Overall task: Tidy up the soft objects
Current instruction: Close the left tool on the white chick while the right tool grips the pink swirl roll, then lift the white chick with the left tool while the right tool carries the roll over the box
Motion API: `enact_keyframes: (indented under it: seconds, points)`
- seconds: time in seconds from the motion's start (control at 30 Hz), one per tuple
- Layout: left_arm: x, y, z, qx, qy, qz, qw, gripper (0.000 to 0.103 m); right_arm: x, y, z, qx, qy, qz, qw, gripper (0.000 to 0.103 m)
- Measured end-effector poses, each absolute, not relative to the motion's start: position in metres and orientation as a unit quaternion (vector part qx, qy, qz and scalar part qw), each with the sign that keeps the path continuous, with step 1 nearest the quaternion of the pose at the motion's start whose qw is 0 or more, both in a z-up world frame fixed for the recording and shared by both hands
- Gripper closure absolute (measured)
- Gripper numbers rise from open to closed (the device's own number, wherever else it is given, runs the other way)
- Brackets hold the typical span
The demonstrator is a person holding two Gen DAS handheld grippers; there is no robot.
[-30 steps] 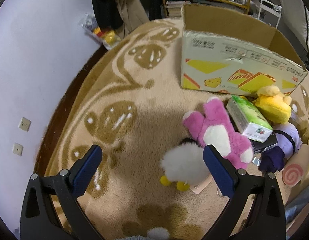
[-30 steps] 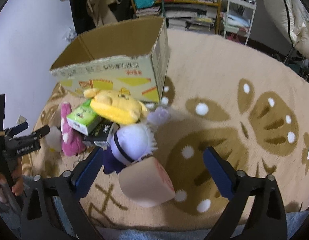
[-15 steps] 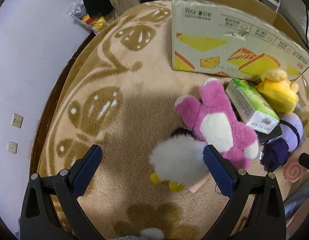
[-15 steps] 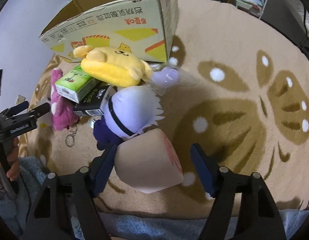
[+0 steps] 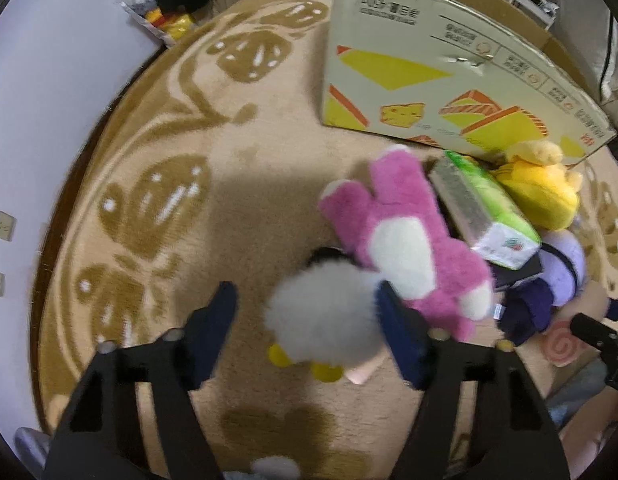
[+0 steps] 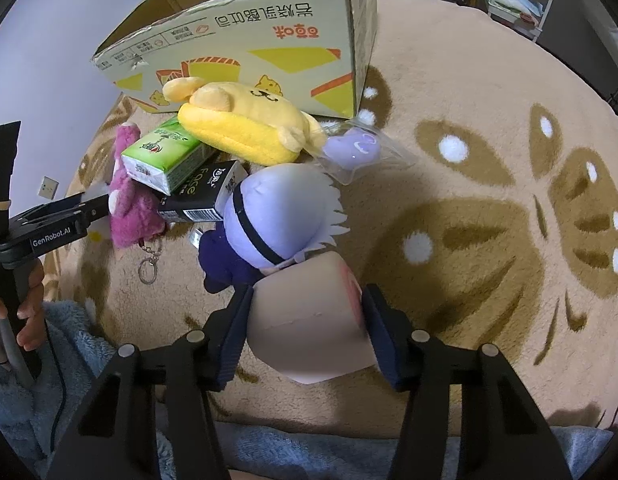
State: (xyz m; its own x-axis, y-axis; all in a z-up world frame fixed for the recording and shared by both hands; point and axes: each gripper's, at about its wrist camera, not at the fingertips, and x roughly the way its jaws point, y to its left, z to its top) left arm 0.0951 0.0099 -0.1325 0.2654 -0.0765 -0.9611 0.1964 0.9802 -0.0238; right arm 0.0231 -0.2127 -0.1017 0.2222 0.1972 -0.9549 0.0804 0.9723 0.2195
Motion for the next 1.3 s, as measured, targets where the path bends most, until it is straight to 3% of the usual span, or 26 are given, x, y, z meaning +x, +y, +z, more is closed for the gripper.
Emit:
enact_keyframes:
  seconds: [0.07, 0.17, 0.37, 0.83, 1.0, 1.3]
  points:
    - [0.096, 0.01, -0.134, 0.045, 0.602, -0.088, 0.793, 0.044, 0.022, -0.213, -0.101, 0.109, 0.623, 0.038, 0.774, 0.046]
    - [0.094, 0.01, -0.134, 0.034, 0.604, -0.097, 0.79, 0.056, 0.022, -0.213, -0.101, 0.108, 0.622, 0.038, 0.774, 0.047]
    - [0.089, 0.006, -0.131, 0.049, 0.6, -0.1, 0.793, 0.067, 0.021, -0.217, -0.1, 0.114, 0.621, 0.039, 0.774, 0.047]
    - [0.097, 0.013, -0.15, 0.042, 0.63, -0.071, 0.772, 0.066, 0.021, -0.218, -0.104, 0.115, 0.629, 0.041, 0.768, 0.048]
    - [0.099, 0.011, -0.151, 0.047, 0.623, -0.073, 0.777, 0.075, 0.021, -0.217, -0.104, 0.117, 0.628, 0.043, 0.768, 0.049]
    - [0.091, 0.006, -0.13, 0.049, 0.582, -0.081, 0.808, 0.076, 0.017, -0.22, -0.094, 0.114, 0.612, 0.041, 0.781, 0.058]
